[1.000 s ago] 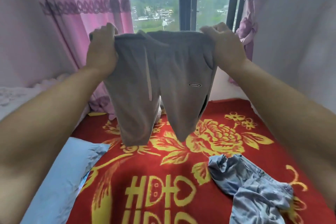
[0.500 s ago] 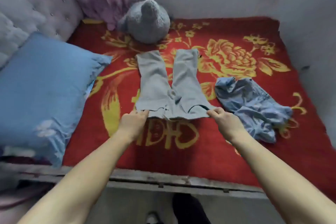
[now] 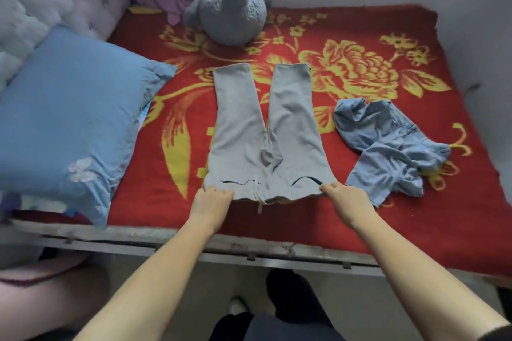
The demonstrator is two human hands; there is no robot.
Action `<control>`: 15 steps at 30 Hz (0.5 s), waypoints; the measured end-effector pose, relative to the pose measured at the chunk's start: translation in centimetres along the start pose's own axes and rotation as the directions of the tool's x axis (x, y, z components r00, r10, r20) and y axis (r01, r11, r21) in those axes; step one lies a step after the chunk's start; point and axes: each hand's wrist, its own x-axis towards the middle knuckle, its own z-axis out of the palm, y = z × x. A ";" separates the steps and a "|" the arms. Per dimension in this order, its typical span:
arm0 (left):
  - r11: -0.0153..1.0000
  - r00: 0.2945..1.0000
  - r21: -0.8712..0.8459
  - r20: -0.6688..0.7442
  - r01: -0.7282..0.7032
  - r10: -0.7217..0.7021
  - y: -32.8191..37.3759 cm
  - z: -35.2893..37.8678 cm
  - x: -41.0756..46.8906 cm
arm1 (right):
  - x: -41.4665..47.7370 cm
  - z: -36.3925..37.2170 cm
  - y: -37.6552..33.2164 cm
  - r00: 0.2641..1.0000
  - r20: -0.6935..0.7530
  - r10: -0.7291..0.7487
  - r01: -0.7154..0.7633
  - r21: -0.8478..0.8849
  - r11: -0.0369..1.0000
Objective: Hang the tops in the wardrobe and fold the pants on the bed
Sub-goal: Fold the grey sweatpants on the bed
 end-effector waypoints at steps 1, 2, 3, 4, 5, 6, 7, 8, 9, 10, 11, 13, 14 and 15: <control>1.000 1.000 -0.002 0.007 0.003 -0.003 0.2 0.7 -0.3 | -0.4 0.4 -0.1 1.000 -0.011 0.007 -0.007 -0.013 1.000; 1.000 1.000 -0.006 0.010 -0.003 0.003 0.6 1.7 -0.7 | -0.8 1.0 -0.3 1.000 -0.020 0.018 -0.018 -0.032 0.999; 1.000 1.000 -0.016 0.018 -0.012 0.013 1.0 2.9 -1.0 | -1.2 1.9 -0.5 0.999 -0.023 0.028 -0.029 -0.058 0.998; 0.999 0.999 -0.027 0.031 -0.028 0.029 1.3 4.3 -1.2 | -1.6 3.0 -0.7 0.999 -0.017 0.036 -0.037 -0.081 0.996; 0.998 0.998 -0.038 0.053 -0.044 0.046 1.7 5.7 -1.4 | -2.0 4.3 -1.0 0.999 -0.008 0.039 -0.040 -0.093 0.995; 0.997 0.997 -0.051 0.055 -0.050 0.052 2.1 7.2 -1.6 | -2.3 5.9 -1.3 0.999 -0.002 0.033 -0.033 -0.098 0.995; 0.997 0.998 -0.066 0.045 -0.039 0.042 2.5 8.7 -1.8 | -2.5 7.6 -1.5 1.000 0.006 0.024 -0.023 -0.100 0.995; 0.997 0.998 -0.074 0.063 -0.026 0.031 3.0 10.1 -1.9 | -2.6 9.6 -1.7 0.999 0.030 0.017 -0.013 -0.102 0.995; 0.997 0.996 -0.066 0.084 -0.033 0.039 3.7 11.9 -2.0 | -2.5 11.5 -2.0 0.998 0.062 0.006 0.000 -0.104 0.995; 0.997 0.994 -0.065 0.099 -0.038 0.045 4.2 13.8 -1.9 | -2.5 13.5 -2.3 0.996 0.088 -0.002 0.012 -0.114 0.993; 0.996 0.994 -0.082 0.097 -0.038 0.046 4.9 16.0 -1.9 | -2.4 15.6 -2.6 0.994 0.107 -0.002 0.015 -0.123 0.992; 0.996 0.992 -0.087 0.124 -0.015 0.025 6.3 20.5 -1.8 | -2.3 20.0 -3.1 0.990 0.139 0.012 0.004 -0.118 0.993; 0.997 0.985 -0.081 0.174 0.001 0.013 7.1 22.1 -1.6 | -2.2 22.0 -3.2 0.986 0.168 0.024 -0.006 -0.107 0.994; 0.997 0.975 -0.080 0.221 0.017 0.001 7.9 23.8 -1.4 | -2.1 24.0 -3.2 0.976 0.214 0.029 -0.010 -0.091 0.996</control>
